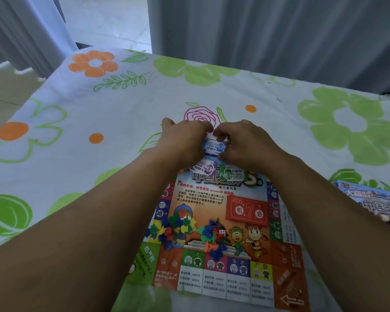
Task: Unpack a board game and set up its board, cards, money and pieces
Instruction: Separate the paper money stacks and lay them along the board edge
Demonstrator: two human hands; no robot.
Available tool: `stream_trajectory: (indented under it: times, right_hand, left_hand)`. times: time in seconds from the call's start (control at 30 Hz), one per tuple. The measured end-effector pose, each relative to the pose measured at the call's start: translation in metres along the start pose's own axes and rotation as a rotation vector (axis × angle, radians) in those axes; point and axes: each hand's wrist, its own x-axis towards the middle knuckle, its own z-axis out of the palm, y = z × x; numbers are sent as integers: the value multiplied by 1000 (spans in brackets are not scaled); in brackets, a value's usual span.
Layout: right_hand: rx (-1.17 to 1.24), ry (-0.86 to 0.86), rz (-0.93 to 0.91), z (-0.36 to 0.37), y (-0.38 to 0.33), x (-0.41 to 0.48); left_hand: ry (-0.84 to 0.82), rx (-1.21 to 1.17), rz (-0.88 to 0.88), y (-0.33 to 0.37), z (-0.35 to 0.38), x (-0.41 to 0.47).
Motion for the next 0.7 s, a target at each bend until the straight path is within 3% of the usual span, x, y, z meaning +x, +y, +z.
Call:
stream_trajectory:
  times: [0.7]
  right_hand:
    - [24, -27, 26, -5, 3, -3]
  left_hand:
    - [13, 40, -19, 6, -2, -1]
